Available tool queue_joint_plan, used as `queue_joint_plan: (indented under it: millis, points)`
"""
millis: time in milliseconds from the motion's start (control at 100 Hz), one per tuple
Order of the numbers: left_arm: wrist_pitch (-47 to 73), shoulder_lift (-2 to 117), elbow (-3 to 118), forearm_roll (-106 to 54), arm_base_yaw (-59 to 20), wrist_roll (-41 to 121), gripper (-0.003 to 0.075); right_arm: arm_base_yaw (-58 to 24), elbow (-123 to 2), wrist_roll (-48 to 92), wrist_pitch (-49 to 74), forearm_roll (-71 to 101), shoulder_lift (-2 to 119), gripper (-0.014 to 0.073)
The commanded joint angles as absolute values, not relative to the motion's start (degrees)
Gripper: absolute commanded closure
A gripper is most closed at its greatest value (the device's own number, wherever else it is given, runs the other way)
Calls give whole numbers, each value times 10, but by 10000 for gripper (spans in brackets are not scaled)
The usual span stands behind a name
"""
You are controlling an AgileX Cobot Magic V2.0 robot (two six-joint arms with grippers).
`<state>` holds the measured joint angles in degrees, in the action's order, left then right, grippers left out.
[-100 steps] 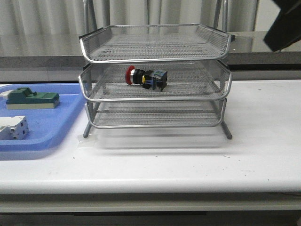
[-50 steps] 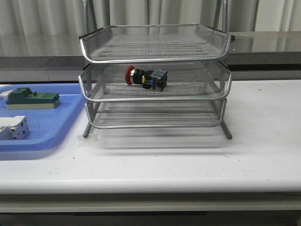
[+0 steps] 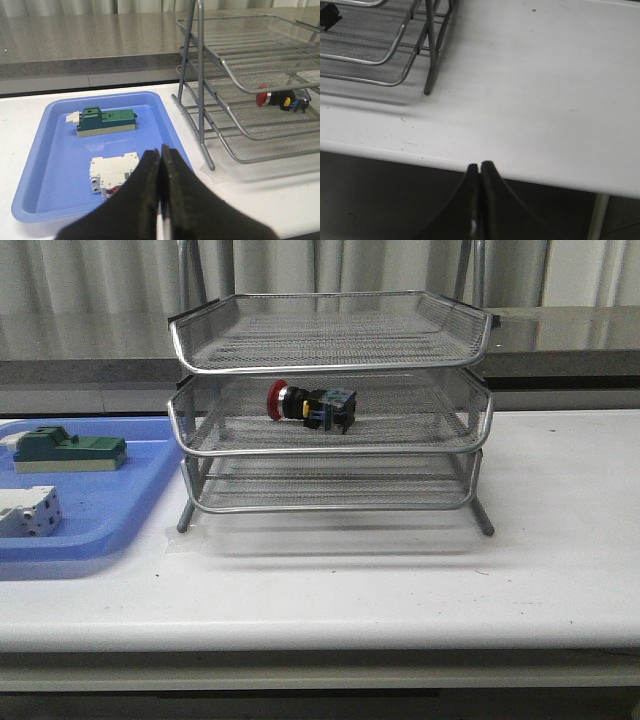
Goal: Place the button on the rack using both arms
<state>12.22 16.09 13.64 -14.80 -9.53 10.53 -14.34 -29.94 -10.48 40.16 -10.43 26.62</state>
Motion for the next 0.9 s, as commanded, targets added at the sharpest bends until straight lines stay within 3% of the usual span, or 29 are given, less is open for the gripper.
queue_joint_plan:
  millis: [0,460,650,890]
  points:
    - [77,165,152,-156,-93,99,741,-139,-313,-105,369,-118,268,652]
    - [77,165,152,-156,-93,99,741,-139,-304,-105,330,-138,263,652]
    - [77,165,152,-156,-93,99,741,-134,-250,-105,229,-134,207,652]
    - [77,165,152,-156,-93,99,741,-70,-169,-71,185,-71,110,652]
